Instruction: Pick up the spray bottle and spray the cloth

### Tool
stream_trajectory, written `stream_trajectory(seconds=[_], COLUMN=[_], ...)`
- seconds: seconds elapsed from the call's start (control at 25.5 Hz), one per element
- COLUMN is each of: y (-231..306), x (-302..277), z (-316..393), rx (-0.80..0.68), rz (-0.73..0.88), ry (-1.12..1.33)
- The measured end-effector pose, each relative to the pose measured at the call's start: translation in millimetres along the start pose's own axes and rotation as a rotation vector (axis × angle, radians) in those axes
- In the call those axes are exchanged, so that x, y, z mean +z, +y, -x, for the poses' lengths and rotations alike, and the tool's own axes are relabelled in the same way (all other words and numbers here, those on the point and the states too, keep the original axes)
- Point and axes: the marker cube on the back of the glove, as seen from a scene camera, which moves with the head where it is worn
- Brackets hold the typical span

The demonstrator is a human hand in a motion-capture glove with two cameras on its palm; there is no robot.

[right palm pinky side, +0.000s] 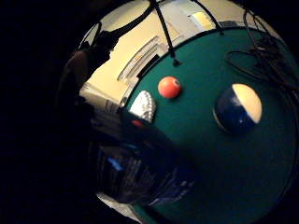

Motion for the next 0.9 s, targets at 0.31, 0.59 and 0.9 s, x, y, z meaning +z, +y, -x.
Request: stream_trajectory(seconds=[0.31,0.59,0.9], y=[1.1,9.3,10.9], x=[-12.8,-13.5,-8.9], z=[12.2,30.5,31.9], rx=[0.026,0.071,0.109], rz=[-0.019,0.009,-0.077], ry=[-0.001,0.015,-0.003])
